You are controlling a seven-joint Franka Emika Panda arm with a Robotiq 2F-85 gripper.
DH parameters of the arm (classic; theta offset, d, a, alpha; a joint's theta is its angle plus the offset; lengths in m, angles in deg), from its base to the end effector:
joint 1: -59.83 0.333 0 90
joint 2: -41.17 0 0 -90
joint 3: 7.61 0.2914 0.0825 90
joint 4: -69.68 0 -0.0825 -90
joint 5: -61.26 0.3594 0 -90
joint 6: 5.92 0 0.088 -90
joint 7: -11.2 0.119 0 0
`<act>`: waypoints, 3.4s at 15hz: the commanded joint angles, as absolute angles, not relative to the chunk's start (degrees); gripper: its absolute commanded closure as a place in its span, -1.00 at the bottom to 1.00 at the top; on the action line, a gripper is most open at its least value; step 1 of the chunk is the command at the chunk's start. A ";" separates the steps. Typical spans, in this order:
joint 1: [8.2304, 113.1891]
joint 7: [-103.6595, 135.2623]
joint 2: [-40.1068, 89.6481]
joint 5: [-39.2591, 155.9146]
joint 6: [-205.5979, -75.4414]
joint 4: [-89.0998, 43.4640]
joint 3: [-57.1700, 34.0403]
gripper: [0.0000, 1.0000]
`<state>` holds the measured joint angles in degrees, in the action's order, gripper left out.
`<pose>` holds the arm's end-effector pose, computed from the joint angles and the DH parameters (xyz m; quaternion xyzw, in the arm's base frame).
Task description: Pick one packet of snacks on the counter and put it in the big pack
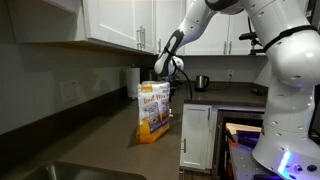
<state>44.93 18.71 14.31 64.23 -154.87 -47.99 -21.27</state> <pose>0.5091 -0.2770 0.2064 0.9470 -0.3155 0.0380 0.0462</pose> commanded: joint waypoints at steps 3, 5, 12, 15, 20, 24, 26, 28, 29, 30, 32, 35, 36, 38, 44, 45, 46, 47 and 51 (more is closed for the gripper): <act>43.41 14.76 9.06 63.44 -162.93 -46.48 -21.50 -1.00; 42.67 13.79 7.60 63.29 -163.03 -45.28 -21.80 -1.00; 40.28 11.17 3.34 64.16 -162.81 -40.96 -20.69 -0.38; 40.27 11.30 2.13 64.29 -162.47 -39.90 -20.33 -0.22; 41.55 12.75 2.67 63.53 -161.26 -40.03 -21.42 0.57; 44.54 14.23 6.40 61.29 -158.76 -41.71 -24.35 0.87; 46.09 14.97 8.96 59.61 -156.51 -42.60 -25.99 0.94; 47.61 15.74 12.28 57.32 -154.22 -43.82 -27.58 0.91; 48.22 16.05 14.22 56.04 -153.41 -44.64 -28.22 0.91; 48.65 16.13 16.18 54.74 -152.38 -45.33 -28.66 0.89; 49.32 16.38 20.85 52.25 -150.06 -47.34 -29.13 0.89; 48.84 14.90 27.85 50.46 -144.16 -49.58 -28.06 0.88; 48.73 14.47 30.59 50.11 -141.86 -50.51 -27.62 0.89; 48.32 13.40 35.61 49.96 -137.56 -52.03 -26.52 0.89; 48.70 10.23 51.39 52.20 -128.23 -57.20 -22.39 0.89; 48.95 9.58 53.56 52.75 -127.38 -58.08 -21.62 0.89; 49.37 8.87 55.95 53.40 -126.61 -59.10 -20.75 0.89; 49.85 8.20 57.80 54.22 -125.99 -59.72 -19.92 0.89; 53.27 5.37 61.40 59.61 -124.34 -61.39 -17.79 0.89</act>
<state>51.38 8.88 58.75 55.55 -125.88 -59.59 -18.77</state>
